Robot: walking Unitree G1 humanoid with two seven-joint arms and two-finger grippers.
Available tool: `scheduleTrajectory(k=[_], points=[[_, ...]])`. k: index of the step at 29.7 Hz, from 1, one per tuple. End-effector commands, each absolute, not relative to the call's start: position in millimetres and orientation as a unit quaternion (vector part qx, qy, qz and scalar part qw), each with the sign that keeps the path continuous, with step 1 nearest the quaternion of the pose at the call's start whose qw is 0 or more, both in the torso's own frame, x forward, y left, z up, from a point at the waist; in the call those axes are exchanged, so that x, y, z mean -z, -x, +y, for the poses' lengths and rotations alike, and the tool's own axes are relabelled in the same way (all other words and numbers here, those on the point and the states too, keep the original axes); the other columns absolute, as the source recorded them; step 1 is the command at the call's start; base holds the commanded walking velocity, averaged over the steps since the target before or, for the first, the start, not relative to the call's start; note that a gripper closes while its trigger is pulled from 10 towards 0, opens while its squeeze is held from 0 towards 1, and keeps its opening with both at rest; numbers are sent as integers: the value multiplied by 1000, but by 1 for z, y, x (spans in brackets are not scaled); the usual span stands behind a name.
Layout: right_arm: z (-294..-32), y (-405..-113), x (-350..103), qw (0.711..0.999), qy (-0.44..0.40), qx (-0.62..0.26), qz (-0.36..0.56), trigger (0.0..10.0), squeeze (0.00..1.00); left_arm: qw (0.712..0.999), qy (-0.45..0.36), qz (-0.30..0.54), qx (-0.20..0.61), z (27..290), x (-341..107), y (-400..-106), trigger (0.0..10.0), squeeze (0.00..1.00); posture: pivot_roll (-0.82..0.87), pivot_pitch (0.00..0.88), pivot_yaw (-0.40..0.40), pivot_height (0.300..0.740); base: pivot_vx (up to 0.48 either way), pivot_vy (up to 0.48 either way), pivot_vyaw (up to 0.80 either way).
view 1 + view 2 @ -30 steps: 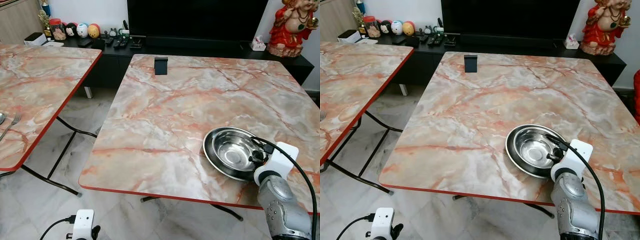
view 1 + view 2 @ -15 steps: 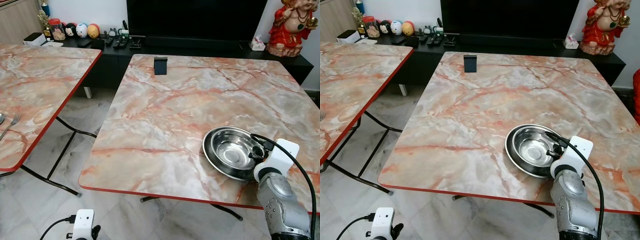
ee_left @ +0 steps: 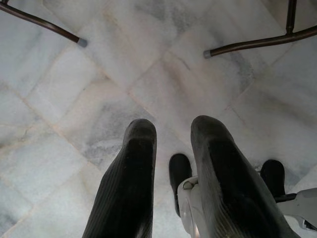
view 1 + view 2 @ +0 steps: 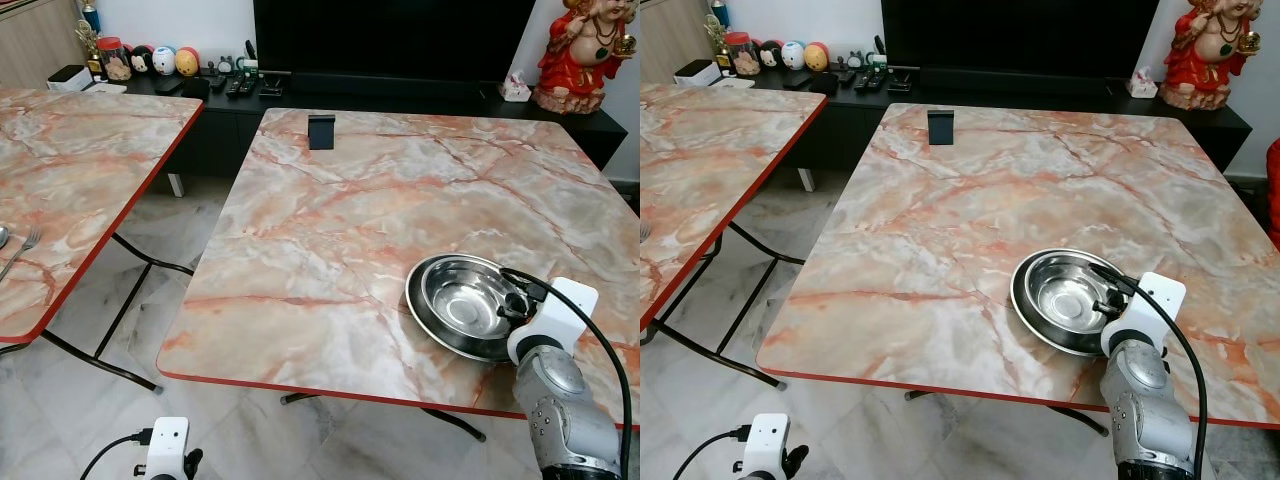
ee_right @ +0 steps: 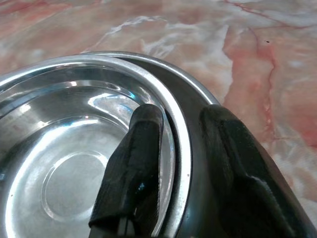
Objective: Setting the table
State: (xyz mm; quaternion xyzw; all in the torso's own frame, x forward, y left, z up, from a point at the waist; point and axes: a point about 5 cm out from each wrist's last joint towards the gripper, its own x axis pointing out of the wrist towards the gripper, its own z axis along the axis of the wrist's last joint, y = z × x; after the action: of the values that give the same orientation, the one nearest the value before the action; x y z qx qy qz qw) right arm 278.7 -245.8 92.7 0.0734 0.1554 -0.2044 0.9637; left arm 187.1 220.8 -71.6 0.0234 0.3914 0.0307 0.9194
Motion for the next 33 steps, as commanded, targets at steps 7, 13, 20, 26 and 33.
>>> scheduleTrajectory(k=[7,13,20,26,33], points=[[-253,-281,-106,964,-60,221,137,10000,0,918,-13,396,-33,220,72,-186,10000,0,9,0,-26,724,0,0,0],[-255,-280,-106,962,-55,227,140,10000,0,917,-11,396,-32,220,73,-187,10000,0,7,0,-24,724,0,0,0],[-255,-281,-108,963,-55,228,135,10000,0,918,-11,396,-33,220,72,-187,10000,0,8,0,-25,724,0,0,0],[-255,-283,-112,964,-61,228,119,10000,0,918,-11,396,-33,220,72,-187,10000,0,8,0,-26,724,0,0,0],[-242,-292,-128,978,-73,192,30,10000,0,920,-17,391,-33,220,72,-187,10000,0,-2,0,-23,724,0,0,0]])
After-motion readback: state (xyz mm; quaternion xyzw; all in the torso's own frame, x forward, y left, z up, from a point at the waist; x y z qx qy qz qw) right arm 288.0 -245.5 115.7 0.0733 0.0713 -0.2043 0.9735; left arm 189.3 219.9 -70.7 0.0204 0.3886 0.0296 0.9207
